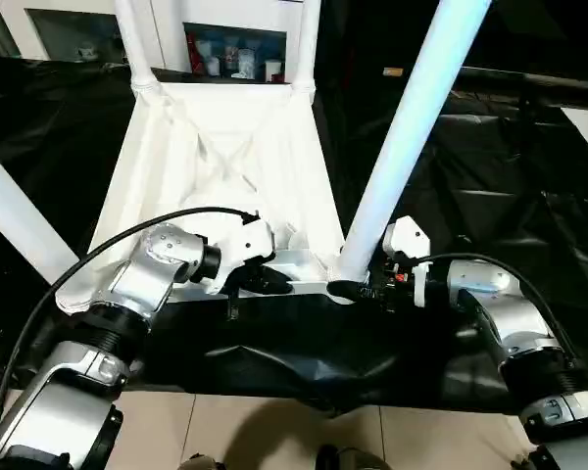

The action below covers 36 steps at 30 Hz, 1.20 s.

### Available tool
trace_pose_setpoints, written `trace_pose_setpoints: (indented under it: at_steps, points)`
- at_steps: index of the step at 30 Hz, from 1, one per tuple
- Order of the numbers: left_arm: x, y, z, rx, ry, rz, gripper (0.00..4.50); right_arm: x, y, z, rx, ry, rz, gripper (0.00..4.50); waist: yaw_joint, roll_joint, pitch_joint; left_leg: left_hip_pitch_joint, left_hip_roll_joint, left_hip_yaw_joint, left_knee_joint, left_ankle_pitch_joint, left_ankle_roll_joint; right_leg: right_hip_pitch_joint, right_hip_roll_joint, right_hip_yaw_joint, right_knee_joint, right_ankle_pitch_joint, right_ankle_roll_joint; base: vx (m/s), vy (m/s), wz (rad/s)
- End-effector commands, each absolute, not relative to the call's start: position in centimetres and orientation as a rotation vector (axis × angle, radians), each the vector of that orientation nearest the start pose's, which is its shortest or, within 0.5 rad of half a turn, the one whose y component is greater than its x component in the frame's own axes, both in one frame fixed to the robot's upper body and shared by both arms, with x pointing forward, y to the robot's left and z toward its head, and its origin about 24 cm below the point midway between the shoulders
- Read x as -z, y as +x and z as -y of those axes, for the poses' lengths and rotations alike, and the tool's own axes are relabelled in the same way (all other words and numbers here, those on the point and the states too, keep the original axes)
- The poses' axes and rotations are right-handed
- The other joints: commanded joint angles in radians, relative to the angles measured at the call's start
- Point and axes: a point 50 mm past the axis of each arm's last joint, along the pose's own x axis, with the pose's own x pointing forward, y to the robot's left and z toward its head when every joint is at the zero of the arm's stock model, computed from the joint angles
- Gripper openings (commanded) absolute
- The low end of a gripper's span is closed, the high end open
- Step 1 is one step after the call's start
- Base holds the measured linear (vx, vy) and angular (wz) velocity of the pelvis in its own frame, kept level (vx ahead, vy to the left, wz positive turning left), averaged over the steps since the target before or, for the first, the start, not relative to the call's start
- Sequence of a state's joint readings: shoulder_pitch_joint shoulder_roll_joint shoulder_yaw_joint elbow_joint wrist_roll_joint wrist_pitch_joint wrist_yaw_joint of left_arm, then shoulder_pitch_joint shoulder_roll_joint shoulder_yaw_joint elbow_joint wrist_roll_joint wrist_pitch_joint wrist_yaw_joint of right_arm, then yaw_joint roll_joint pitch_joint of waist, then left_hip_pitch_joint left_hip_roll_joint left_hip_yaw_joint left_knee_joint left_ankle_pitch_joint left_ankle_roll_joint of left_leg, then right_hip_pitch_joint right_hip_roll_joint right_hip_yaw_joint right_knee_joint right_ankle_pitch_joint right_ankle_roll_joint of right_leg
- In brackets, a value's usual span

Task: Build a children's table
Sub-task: Rotate leg to tighten

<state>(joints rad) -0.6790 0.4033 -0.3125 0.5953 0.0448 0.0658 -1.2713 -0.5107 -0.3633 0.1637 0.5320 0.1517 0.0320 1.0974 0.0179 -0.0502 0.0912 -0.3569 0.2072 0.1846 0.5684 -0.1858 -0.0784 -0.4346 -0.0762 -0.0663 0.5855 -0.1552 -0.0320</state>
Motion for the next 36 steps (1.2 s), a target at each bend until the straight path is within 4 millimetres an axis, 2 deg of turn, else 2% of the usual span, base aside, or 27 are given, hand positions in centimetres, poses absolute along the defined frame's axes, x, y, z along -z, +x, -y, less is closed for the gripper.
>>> trace_pose_setpoints:
  at_steps: [1, 5, 15, 18, 19, 20, 21, 22, 23, 24, 25, 26, 29, 32, 35, 36]
  points:
    - [-6.3, 32.1, -12.7, 1.441, 0.522, -0.474, 0.00, -5.0, 31.0, 14.2, -1.214, -0.195, -0.289, 2.98, 0.001, -0.002, -0.072, 0.001, 0.019, 0.004, -0.046, -0.074, 0.134, 0.078, -0.050, 0.046, -0.039, -0.075, -0.273, 0.000, 0.000, 0.00]
    - [-6.3, 32.1, -12.7, 1.442, 0.524, -0.477, 0.00, -4.8, 30.9, 14.2, -1.222, -0.206, -0.293, 2.66, 0.003, -0.002, -0.071, 0.001, 0.019, 0.005, -0.045, -0.081, 0.131, 0.076, -0.050, 0.046, -0.039, -0.085, -0.271, 0.000, 0.000, 0.00]
    - [-6.2, 32.1, -12.9, 1.430, 0.526, -0.485, 0.00, -4.5, 30.7, 14.3, -1.229, -0.223, -0.296, 2.61, 0.010, -0.003, -0.069, 0.000, 0.017, 0.004, -0.045, -0.110, 0.105, 0.075, -0.049, 0.047, -0.045, -0.151, -0.243, 0.000, 0.000, 0.00]
    - [-6.0, 32.3, -12.9, 1.396, 0.527, -0.493, 0.00, -4.3, 30.9, 14.4, -1.163, -0.208, -0.291, 2.61, 0.008, -0.004, -0.068, -0.001, 0.017, 0.004, -0.046, -0.110, 0.104, 0.073, -0.048, 0.048, -0.045, -0.152, -0.239, 0.000, 0.000, 0.00]
    - [-5.9, 32.5, -12.8, 1.366, 0.528, -0.494, 0.00, -4.0, 31.3, 14.4, -1.085, -0.206, -0.278, 2.61, 0.007, -0.003, -0.064, -0.002, 0.016, 0.004, -0.048, -0.122, 0.099, 0.070, -0.049, 0.047, -0.051, -0.183, -0.232, 0.000, 0.000, 0.00]
    - [-5.6, 32.9, -12.4, 1.297, 0.523, -0.493, 0.00, -3.5, 32.0, 14.4, -0.932, -0.197, -0.259, 2.61, 0.005, -0.003, -0.063, -0.003, 0.016, 0.004, -0.048, -0.133, 0.090, 0.069, -0.051, 0.047, -0.054, -0.212, -0.223, 0.000, 0.000, 0.00]
    - [-5.4, 33.0, -12.2, 1.278, 0.524, -0.491, 0.00, -3.2, 32.2, 14.4, -0.880, -0.184, -0.259, 2.61, 0.003, -0.003, -0.058, -0.001, 0.013, 0.002, -0.051, -0.166, 0.062, 0.066, -0.051, 0.045, -0.064, -0.295, -0.196, 0.000, 0.000, 0.00]
    - [-5.4, 33.1, -12.1, 1.270, 0.525, -0.489, 0.00, -3.2, 32.2, 14.3, -0.863, -0.177, -0.259, 2.61, 0.002, -0.004, -0.056, 0.001, 0.011, 0.002, -0.051, -0.188, 0.053, 0.062, -0.051, 0.044, -0.072, -0.350, -0.176, 0.000, 0.000, 0.00]
    - [-5.3, 33.2, -11.9, 1.252, 0.526, -0.484, 0.00, -3.0, 32.3, 14.2, -0.827, -0.163, -0.260, 2.61, -0.001, -0.008, -0.056, 0.003, 0.010, -0.002, -0.055, -0.220, 0.036, 0.063, -0.050, 0.042, -0.080, -0.440, -0.139, 0.000, 0.000, 0.00]
    - [-5.1, 33.6, -11.2, 1.197, 0.504, -0.470, 0.00, -2.5, 32.5, 13.9, -0.721, -0.118, -0.263, 2.61, -0.003, -0.008, -0.055, 0.001, 0.010, -0.003, -0.056, -0.226, 0.034, 0.062, -0.049, 0.043, -0.081, -0.454, -0.131, 0.000, 0.000, 0.00]
    - [-4.7, 33.7, -10.2, 1.157, 0.476, -0.470, 0.00, -2.0, 32.8, 13.3, -0.603, -0.076, -0.275, 2.61, -0.006, -0.005, -0.052, 0.005, 0.009, -0.004, -0.057, -0.243, 0.027, 0.055, -0.048, 0.041, -0.088, -0.494, -0.116, 0.000, 0.000, 0.00]
    - [-4.5, 33.8, -9.7, 1.132, 0.465, -0.474, 0.00, -1.7, 32.8, 12.9, -0.548, -0.059, -0.283, 2.61, -0.010, -0.003, -0.052, 0.009, 0.009, -0.005, -0.058, -0.258, 0.017, 0.051, -0.049, 0.041, -0.093, -0.521, -0.104, 0.000, 0.000, 0.00]
    - [-4.2, 34.0, -8.3, 1.087, 0.456, -0.487, 0.00, -1.2, 33.1, 11.6, -0.431, -0.047, -0.300, 2.61, -0.015, -0.006, -0.051, 0.008, 0.006, -0.009, -0.061, -0.282, 0.020, 0.050, -0.046, 0.036, -0.101, -0.564, -0.078, 0.000, 0.000, 0.00]
    - [-4.0, 34.3, -7.3, 1.051, 0.478, -0.500, 0.00, -1.6, 33.3, 9.4, -0.407, -0.045, -0.270, 2.61, -0.019, 0.002, -0.048, 0.015, 0.006, -0.013, -0.065, -0.322, 0.022, 0.045, -0.048, 0.029, -0.112, -0.591, -0.064, 0.000, 0.000, 0.00]
    - [-3.9, 34.4, -7.2, 1.041, 0.492, -0.504, 0.00, -2.2, 33.1, 7.7, -0.504, -0.026, -0.230, 2.61, -0.023, 0.002, -0.048, 0.018, 0.006, -0.018, -0.068, -0.361, 0.025, 0.044, -0.048, 0.024, -0.120, -0.603, -0.052, 0.000, 0.000, 0.00]
    - [-3.9, 34.4, -7.2, 1.040, 0.494, -0.503, 0.00, -2.4, 33.0, 7.3, -0.538, -0.025, -0.219, 2.61, -0.025, 0.003, -0.048, 0.012, 0.008, -0.021, -0.072, -0.361, 0.028, 0.050, -0.050, 0.025, -0.117, -0.579, -0.058, 0.000, 0.000, 0.00]
